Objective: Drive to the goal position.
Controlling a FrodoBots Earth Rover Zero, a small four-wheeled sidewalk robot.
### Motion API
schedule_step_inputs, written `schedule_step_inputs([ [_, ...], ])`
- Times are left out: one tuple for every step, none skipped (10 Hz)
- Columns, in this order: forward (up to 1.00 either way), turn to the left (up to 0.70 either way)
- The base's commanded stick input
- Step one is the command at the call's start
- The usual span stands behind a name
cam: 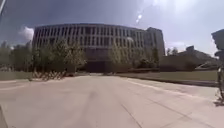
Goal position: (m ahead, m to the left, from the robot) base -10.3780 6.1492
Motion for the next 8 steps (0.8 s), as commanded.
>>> schedule_step_inputs([
  [1.00, 0.09],
  [1.00, 0.09],
  [1.00, 0.09],
  [1.00, 0.09],
  [1.00, 0.09],
  [1.00, 0.09],
  [1.00, 0.09],
  [1.00, 0.09],
])
